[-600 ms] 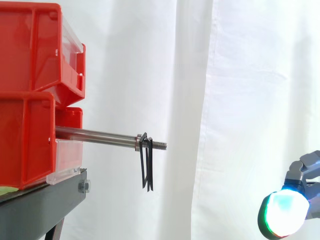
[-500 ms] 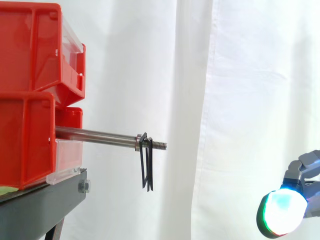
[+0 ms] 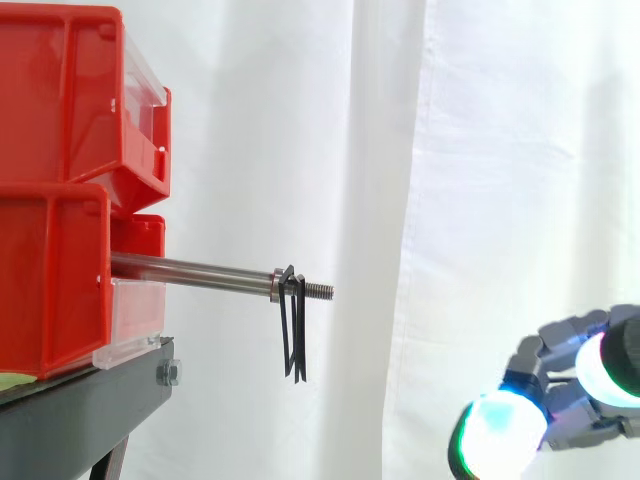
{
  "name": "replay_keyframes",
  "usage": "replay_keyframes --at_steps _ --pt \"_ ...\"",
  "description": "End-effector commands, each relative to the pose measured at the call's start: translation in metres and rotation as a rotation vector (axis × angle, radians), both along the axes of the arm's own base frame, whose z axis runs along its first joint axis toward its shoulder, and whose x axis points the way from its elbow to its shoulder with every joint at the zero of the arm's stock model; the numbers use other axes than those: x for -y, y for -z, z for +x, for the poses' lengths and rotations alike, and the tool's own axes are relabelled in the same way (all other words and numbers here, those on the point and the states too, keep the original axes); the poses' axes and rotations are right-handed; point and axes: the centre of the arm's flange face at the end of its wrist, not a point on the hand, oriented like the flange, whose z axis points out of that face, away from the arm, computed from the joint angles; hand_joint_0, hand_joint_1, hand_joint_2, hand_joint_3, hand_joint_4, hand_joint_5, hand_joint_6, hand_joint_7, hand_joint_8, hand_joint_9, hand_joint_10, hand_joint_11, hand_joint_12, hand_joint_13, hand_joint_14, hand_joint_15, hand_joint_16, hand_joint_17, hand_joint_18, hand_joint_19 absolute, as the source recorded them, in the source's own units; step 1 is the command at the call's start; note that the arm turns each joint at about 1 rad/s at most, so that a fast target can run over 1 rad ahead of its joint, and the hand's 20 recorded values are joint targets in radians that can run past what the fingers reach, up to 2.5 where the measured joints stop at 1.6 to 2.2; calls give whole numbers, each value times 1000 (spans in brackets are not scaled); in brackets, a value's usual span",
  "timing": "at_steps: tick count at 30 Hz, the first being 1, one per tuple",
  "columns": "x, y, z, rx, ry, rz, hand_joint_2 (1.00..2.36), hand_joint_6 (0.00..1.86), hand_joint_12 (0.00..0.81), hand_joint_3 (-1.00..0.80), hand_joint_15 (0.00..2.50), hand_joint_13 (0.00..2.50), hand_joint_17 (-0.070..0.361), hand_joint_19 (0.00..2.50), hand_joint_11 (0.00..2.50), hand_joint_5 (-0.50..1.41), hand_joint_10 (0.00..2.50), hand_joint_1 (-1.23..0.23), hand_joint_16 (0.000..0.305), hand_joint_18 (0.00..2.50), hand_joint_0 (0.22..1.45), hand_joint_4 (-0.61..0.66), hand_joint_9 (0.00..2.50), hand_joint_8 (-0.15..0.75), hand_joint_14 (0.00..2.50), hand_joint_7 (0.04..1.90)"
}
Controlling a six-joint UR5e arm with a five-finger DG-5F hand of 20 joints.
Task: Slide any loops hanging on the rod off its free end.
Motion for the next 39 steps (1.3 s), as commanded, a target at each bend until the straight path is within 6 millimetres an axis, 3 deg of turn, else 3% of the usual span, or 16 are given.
replay_keyframes --at_steps 1,16,22,31,39 --pt "3 -5 6 5 4 -21 1005 504 413 -438 0 290 135 0 46 -201 0 -505 60 195 502 301 470 359 0 910" --pt "6 34 36 13 -60 -119 1006 504 408 -435 0 340 130 0 53 -195 0 -511 58 213 506 301 502 354 0 907" --pt "10 28 66 53 -150 -153 1007 503 407 -434 0 349 129 0 62 -194 0 -512 57 223 506 301 512 355 0 912" --pt "23 17 74 116 -200 -305 1006 503 404 -432 0 375 126 0 63 -192 2 -516 56 232 508 309 519 354 0 919" --pt "33 16 74 114 -181 -333 1006 504 402 -434 0 393 124 0 75 -191 2 -516 55 241 509 307 529 356 0 913"
